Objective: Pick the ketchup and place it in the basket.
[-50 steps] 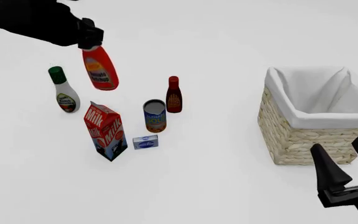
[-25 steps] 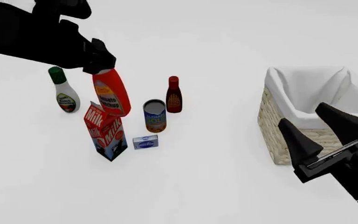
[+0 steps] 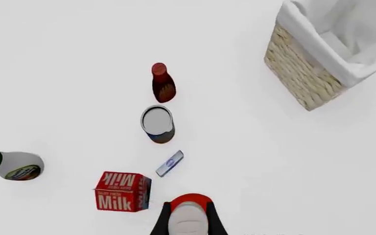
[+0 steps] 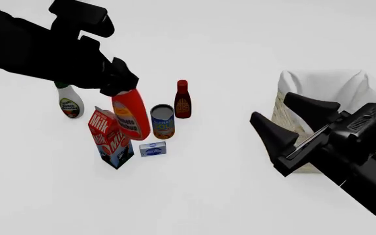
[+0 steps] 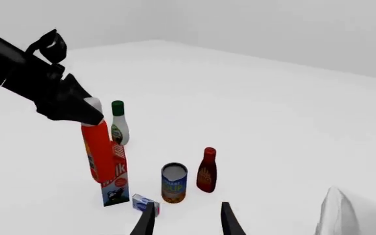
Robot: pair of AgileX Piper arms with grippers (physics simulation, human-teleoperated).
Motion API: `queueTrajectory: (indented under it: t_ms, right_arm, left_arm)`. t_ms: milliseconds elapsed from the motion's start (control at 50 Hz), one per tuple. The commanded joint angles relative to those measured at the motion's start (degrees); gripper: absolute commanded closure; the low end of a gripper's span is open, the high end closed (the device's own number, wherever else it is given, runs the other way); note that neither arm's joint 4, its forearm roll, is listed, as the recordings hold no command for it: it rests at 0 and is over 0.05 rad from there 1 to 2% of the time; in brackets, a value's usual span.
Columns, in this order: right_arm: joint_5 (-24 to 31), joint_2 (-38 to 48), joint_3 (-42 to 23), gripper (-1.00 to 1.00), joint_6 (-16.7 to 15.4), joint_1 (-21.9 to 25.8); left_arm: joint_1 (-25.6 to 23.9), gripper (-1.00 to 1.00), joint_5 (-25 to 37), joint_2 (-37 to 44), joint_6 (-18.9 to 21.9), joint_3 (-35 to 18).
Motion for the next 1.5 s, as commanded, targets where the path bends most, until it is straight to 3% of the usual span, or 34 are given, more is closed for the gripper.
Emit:
queueTrajectory:
  t_ms: [20, 580, 860, 1500]
  right_arm:
    - [0.4, 3.8, -2.6, -1.00, -0.3, 4.6]
    - [-1.4, 10.4, -6.4, -1.00, -1.1, 12.0]
    - [-1.6, 12.3, -8.0, -1.00, 2.6, 14.6]
    - [-3.0, 19.9, -10.7, -1.00, 4.7, 18.2]
  left_arm:
    - [-2.4, 1.00, 0.2, 0.0, 0.6, 0.1]
    - [-6.6, 1.00, 0.4, -0.5, 0.3, 0.5]
    - [-9.3, 1.00, 0.4, -0.2, -0.4, 0.2]
    - [-13.2, 1.00, 1.5, -0.3, -2.5, -1.2]
